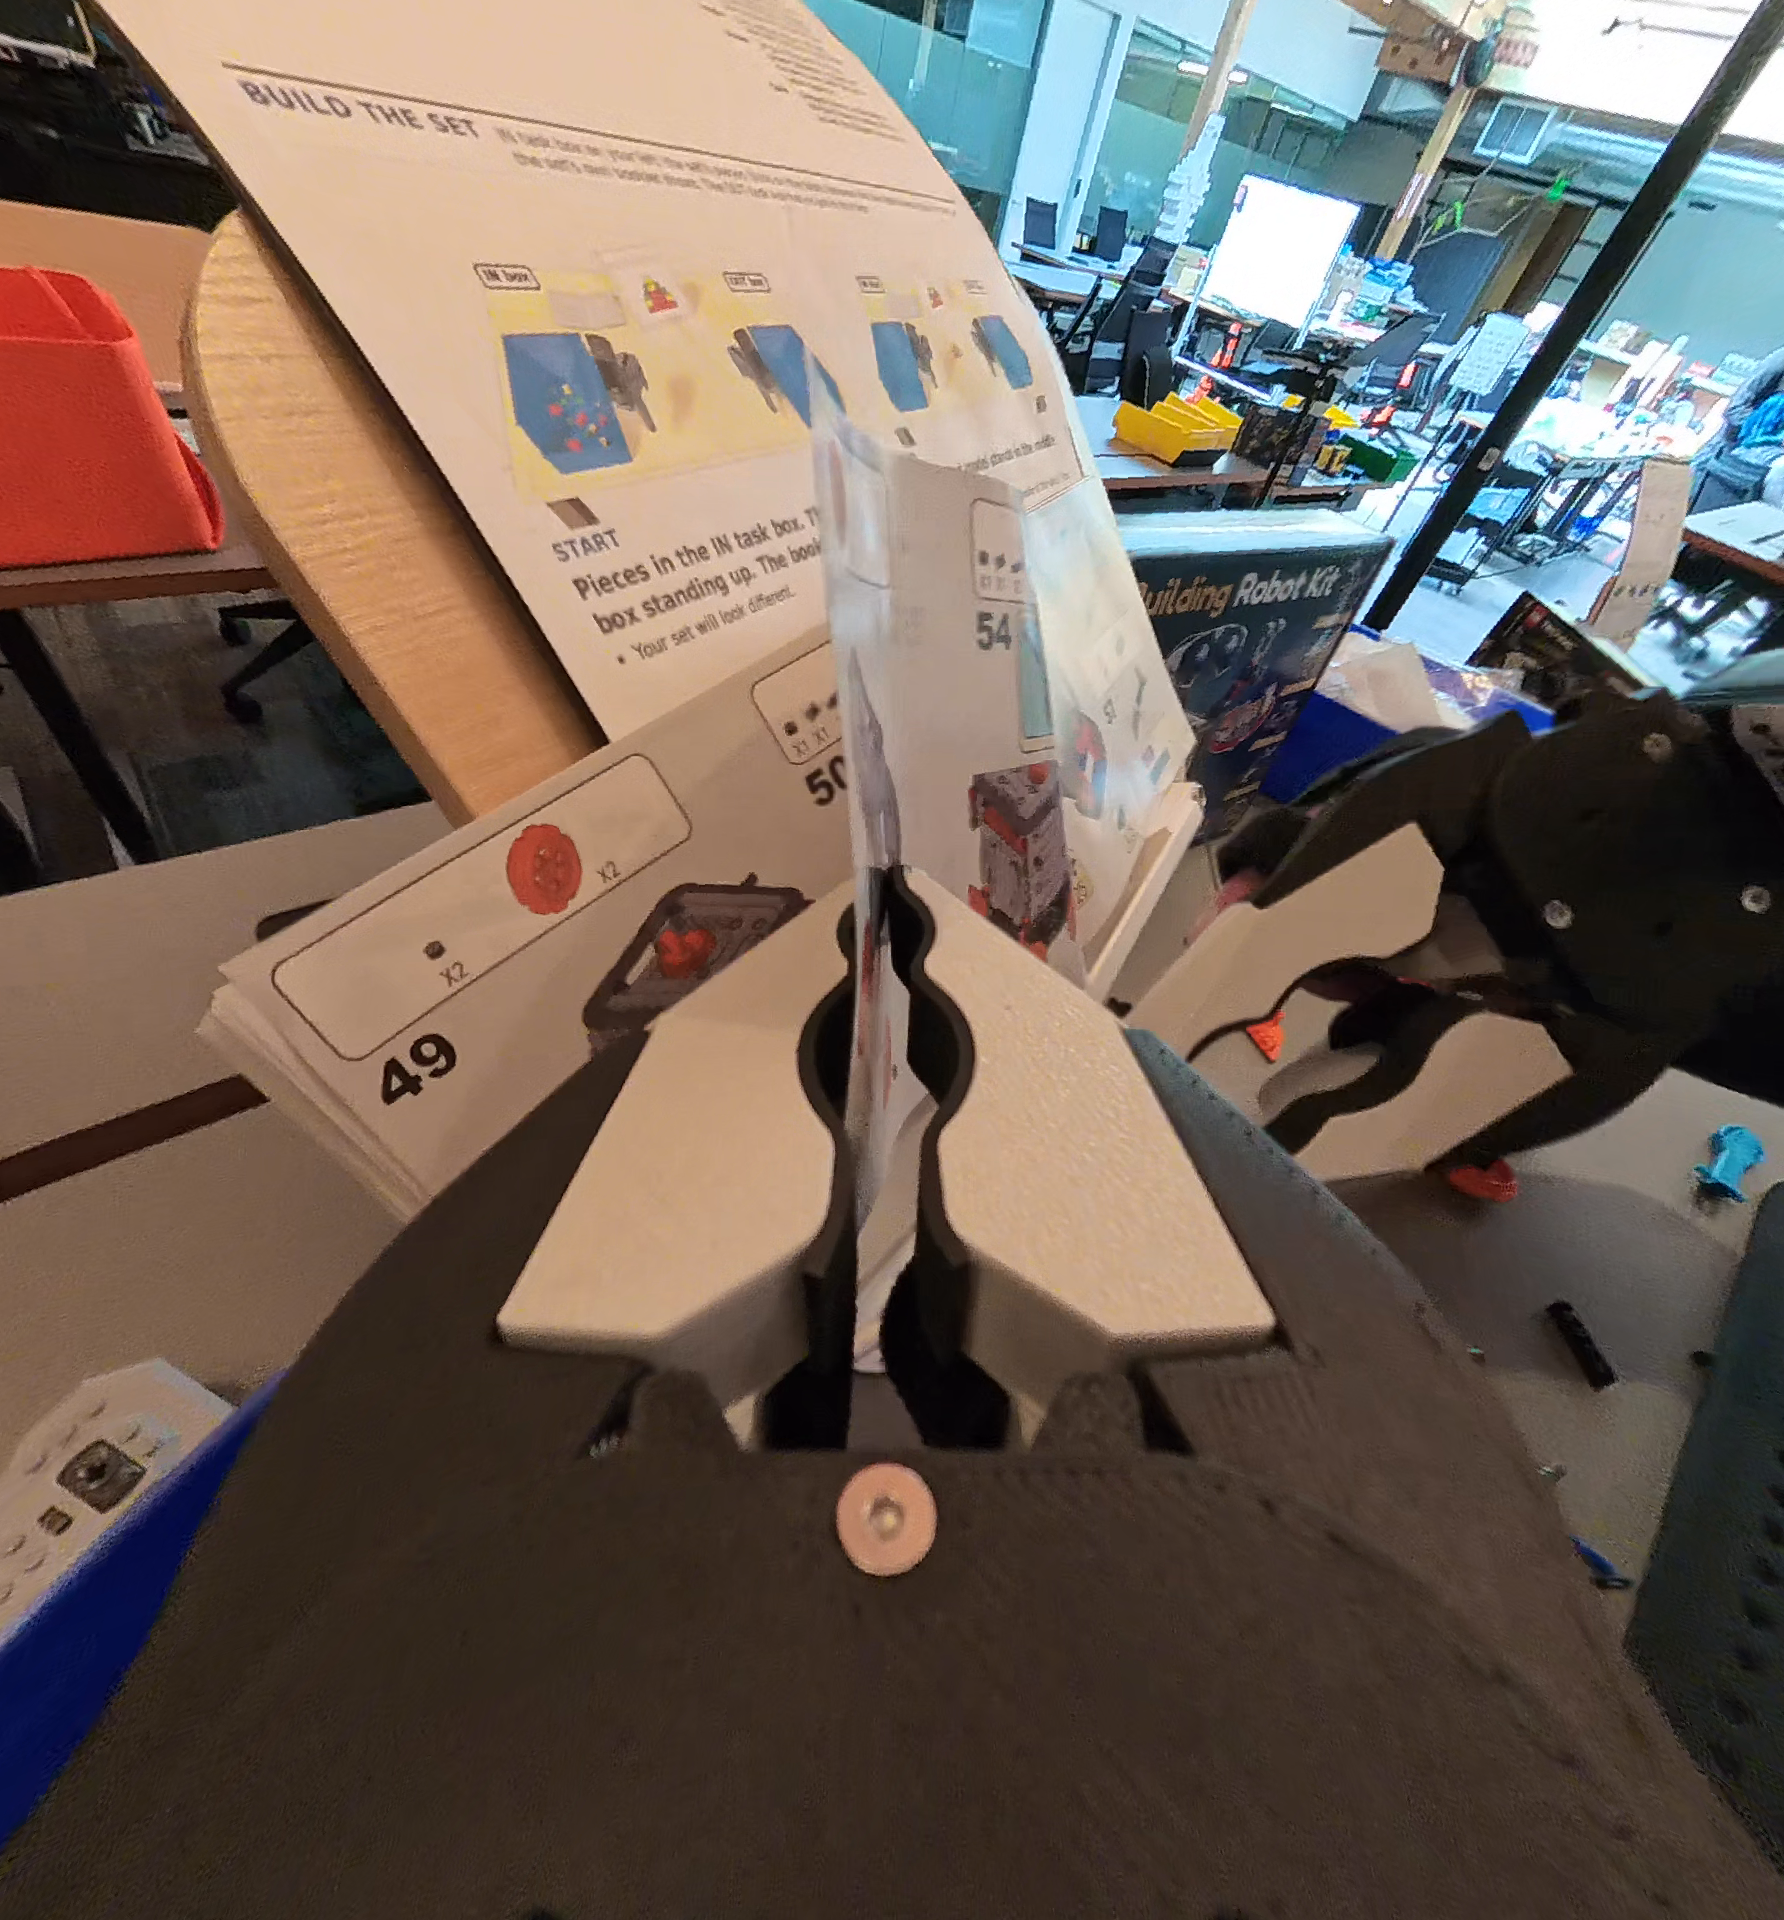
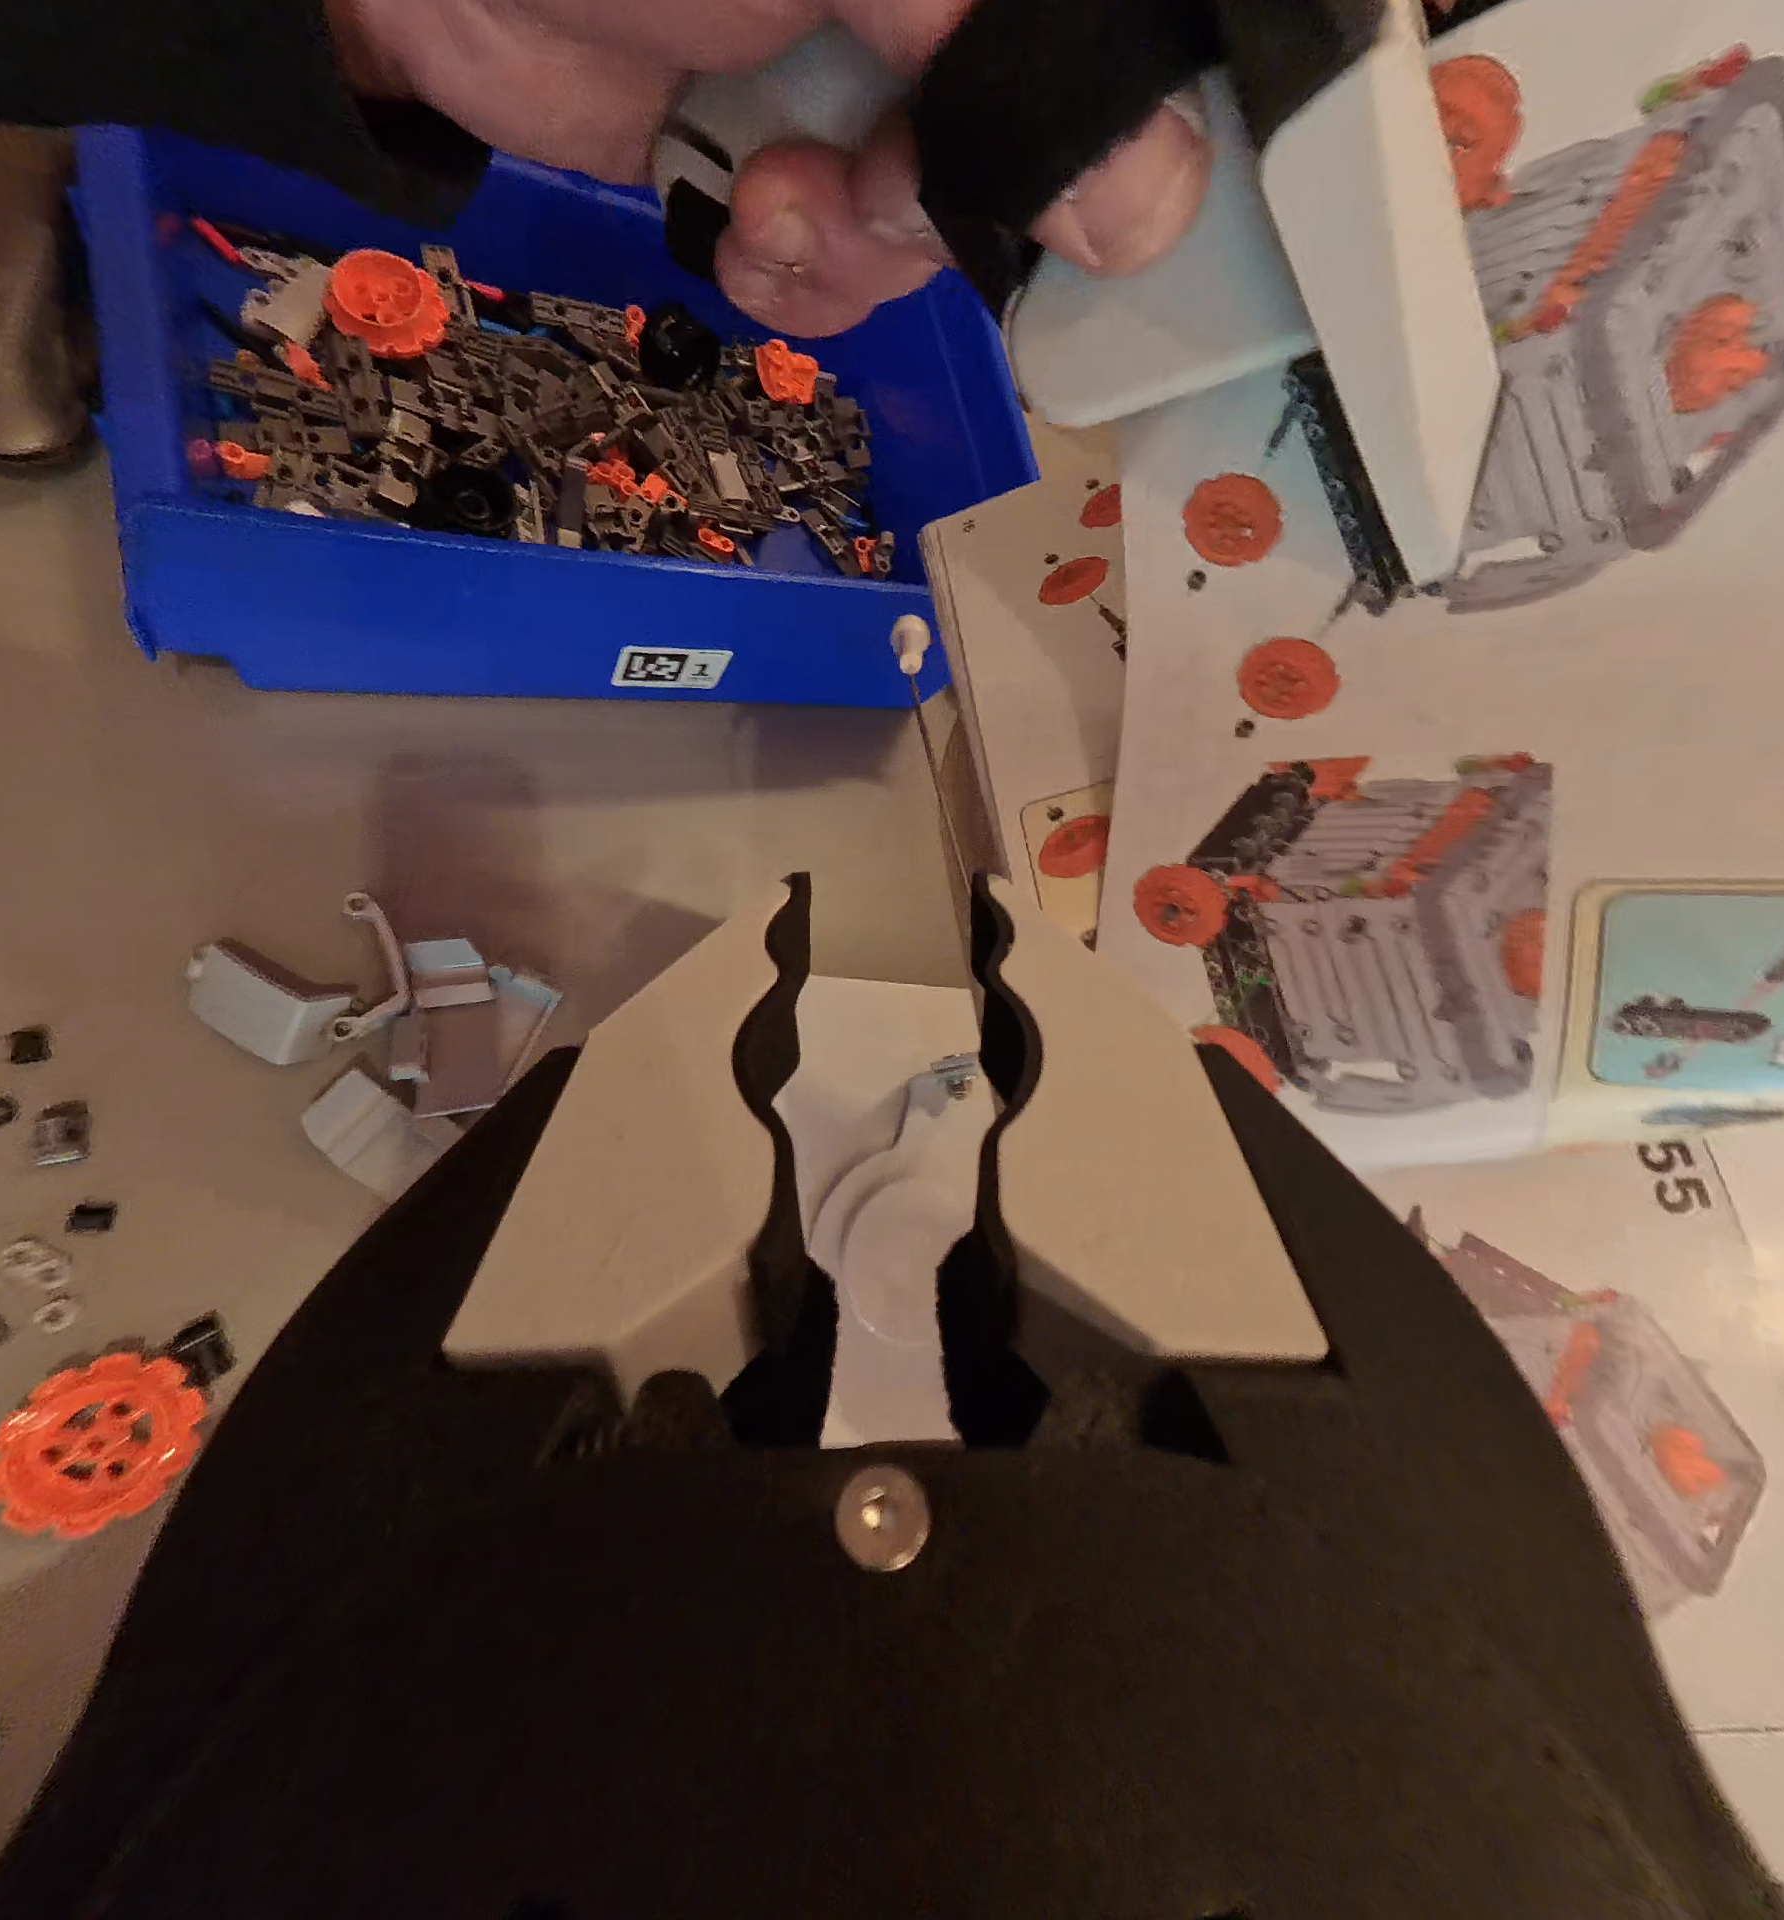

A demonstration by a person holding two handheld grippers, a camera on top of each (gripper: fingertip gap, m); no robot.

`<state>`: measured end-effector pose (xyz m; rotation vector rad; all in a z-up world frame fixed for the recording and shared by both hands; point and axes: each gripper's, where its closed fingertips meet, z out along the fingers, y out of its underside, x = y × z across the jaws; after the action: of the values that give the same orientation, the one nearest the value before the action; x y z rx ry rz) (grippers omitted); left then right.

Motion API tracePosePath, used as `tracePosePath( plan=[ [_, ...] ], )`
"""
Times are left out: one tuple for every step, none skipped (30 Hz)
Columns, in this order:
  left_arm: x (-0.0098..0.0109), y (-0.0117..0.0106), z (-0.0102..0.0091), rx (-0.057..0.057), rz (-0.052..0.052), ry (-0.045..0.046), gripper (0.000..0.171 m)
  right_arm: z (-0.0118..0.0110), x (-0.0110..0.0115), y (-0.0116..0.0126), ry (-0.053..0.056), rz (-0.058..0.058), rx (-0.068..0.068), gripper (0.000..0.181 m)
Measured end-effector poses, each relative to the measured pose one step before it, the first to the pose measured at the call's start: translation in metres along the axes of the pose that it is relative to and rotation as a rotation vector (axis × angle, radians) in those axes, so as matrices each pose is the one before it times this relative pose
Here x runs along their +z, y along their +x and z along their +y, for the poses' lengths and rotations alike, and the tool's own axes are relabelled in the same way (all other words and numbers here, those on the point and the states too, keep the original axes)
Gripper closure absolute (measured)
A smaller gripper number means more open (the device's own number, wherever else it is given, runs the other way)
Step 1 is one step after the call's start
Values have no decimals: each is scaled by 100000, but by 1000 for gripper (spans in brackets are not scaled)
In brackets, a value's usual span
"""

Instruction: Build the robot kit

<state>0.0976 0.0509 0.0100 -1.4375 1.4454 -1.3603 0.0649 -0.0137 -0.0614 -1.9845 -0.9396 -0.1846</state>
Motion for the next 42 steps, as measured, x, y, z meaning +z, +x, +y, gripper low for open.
tracePosePath(
  plan=[
    [301, -260, 158, 666, 32, -957, 171, 178, 567, 82, -1608, 2604, -2040, 153],
    [265, -58, 173, -878, 1906, -1328, 171, 289, 577, 54, -2654, 3048, -3966, 153],
    [124, -22, -120, -660, 1528, 117, 171, 11, 502, -63, -1357, 2683, -4086, 153],
    [37, -229, -86, 491, -392, -414, 171, -341, 393, -30, 690, 2657, -2858, 153],
    [86, -187, 180, 1202, -125, -1918, 171, -446, 347, 66, 972, 2718, -2448, 154],
    [108, -37, 274, -200, 1125, -2032, 171, -333, 375, 147, -181, 2917, -2921, 154],
    [36, 47, 183, -937, 1459, -624, 171, -189, 430, 221, -1499, 2817, -3082, 154],
    [18, -12, 228, -1212, 935, -356, 171, -85, 489, 88, -2040, 1671, -3294, 155],
    [-27, -231, 231, -750, -687, -7, 171, 38, 549, -205, -2296, -408, -2895, 157],
    [-86, -232, 140, -216, -628, 790, 171, 92, 520, -254, -2138, -1184, -1541, 157],
    [-74, -18, 211, -1013, 1145, 303, 171, -68, 313, -111, -568, -629, -547, 166],
    [-67, -39, 188, -1242, 1187, 258, 171, -44, 137, -8, -209, -521, 70, 176],
    [-57, -154, 176, -850, 281, 133, 171, 27, 22, 66, -266, -977, 806, 180],
    [3, -78, 197, -611, 721, -219, 171, -47, -65, 109, 655, -1558, 2904, 181],
    [17, 61, 113, -670, 1538, 35, 171, -143, -88, 39, 1613, -2081, 4418, 181],
    [-34, -137, 87, -322, 68, -3, 171, -186, -141, 25, 2330, -1627, 3398, 181],
    [-40, -171, 79, -78, -159, -156, 171, -224, -206, 130, 2910, -778, 2911, 181],
    [-26, -67, 62, -547, 521, 62, 171, -230, -180, 153, 2940, -748, 4167, 181],
    [-3, -109, 67, -508, 244, 236, 171, -246, -171, 188, 2940, -188, 4613, 181],
    [29, -125, 102, -197, 31, 46, 171, -235, -171, 240, 2779, 1063, 2857, 181],
    [62, -71, 95, -691, 626, 25, 171, -119, -94, 219, 1961, 1404, 2066, 181],
    [30, -14, 6, -1033, 1070, 553, 171, -123, -46, 289, 2142, 1919, 3742, 181],
    [34, -45, 14, -737, 707, 307, 171, -183, -72, 255, 2766, 1448, 4599, 181],
    [11, 1, 9, -572, 967, 184, 171, -77, -65, 77, 2032, 192, 3136, 181],
    [-35, 33, -21, -657, 1214, 207, 171, -31, -52, 52, 1418, 244, 2190, 181],
    [-60, 19, -80, -1089, 1225, 577, 171, -63, -70, 41, 1415, 182, 3020, 181],
    [-60, 57, -26, -1760, 1743, 267, 171, -77, -83, 0, 1959, -390, 2907, 181],
    [-57, 89, 29, -1715, 2036, -90, 171, -67, -80, 37, 2271, -692, 3283, 181],
    [-110, 93, -8, -969, 1630, 51, 171, -117, -111, 139, 2353, -534, 4315, 181],
    [-146, 0, -80, -746, 927, 665, 171, -231, -175, 271, 2319, 13, 4052, 181],
    [-115, -18, -83, -1324, 1107, 1177, 171, -246, -155, 371, 1489, 578, 3283, 181],
    [-65, 66, -14, -2885, 2194, 1097, 171, -233, -151, 565, 1101, 1648, 3519, 181],
    [-68, 99, -39, -3140, 2182, 1323, 171, -172, -132, 430, 1145, 406, 4079, 181],
    [-138, -40, -63, -2036, 984, 1265, 171, -130, -130, 355, 1468, 346, 3848, 181],
    [-84, -65, 166, 17, 279, -404, 171, -97, -154, 397, 1244, 1547, 2380, 181],
    [-53, 7, 99, 356, -7, -96, 171, -68, -135, 332, 609, 1942, 1201, 181],
    [-16, 28, 44, 712, -517, 8, 171, -17, -78, 147, 310, 999, 1005, 181],
    [3, 6, 37, 674, -923, -94, 171, -2, -55, 101, 315, 700, 1247, 181],
    [-41, -33, 102, 861, -1387, -475, 171, -13, -41, 153, 303, 965, 1266, 181],
    [-94, -96, 99, 1825, -2263, -596, 171, -7, -50, 177, 108, 1016, 1241, 181],
    [-91, -10, 94, 1978, -2126, -553, 171, -6, -33, 126, 2, 496, 1313, 181],
    [-149, 112, -59, 1288, -1456, 342, 167, -16, -49, 135, 188, 559, 1494, 181]
  ],
)
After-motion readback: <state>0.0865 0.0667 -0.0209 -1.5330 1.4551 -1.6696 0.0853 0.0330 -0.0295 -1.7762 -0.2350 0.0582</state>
